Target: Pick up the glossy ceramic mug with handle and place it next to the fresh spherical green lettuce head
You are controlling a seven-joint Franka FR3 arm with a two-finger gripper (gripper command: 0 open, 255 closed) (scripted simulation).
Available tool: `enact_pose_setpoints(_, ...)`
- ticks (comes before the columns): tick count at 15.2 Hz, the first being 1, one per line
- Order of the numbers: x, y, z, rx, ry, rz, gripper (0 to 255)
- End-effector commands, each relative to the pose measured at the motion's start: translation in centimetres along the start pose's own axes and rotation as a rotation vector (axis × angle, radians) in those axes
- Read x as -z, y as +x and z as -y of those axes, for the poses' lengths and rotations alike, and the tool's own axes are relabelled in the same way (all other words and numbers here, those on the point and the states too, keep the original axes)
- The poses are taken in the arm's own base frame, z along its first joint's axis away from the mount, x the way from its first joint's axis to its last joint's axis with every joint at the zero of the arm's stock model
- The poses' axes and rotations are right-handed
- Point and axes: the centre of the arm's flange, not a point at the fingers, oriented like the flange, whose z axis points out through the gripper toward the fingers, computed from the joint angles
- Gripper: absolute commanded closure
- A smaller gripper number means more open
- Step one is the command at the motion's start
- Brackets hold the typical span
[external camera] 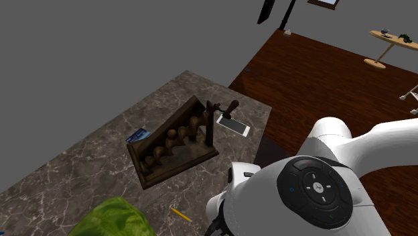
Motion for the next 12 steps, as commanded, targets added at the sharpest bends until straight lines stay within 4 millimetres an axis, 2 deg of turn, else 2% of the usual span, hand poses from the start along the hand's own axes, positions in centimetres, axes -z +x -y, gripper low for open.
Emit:
enact_pose_setpoints(1, 0.0, 0.0, 0.0, 0.0, 0.0, 0.0, 0)
enact_pose_setpoints(6, 0.0, 0.0, 0.0, 0.0, 0.0, 0.0, 0)
enact_pose_setpoints(10, 5.0, 0.0, 0.0, 0.0, 0.0, 0.0, 0)
enact_pose_setpoints(12, 5.0, 0.0, 0.0, 0.0, 0.0, 0.0, 0)
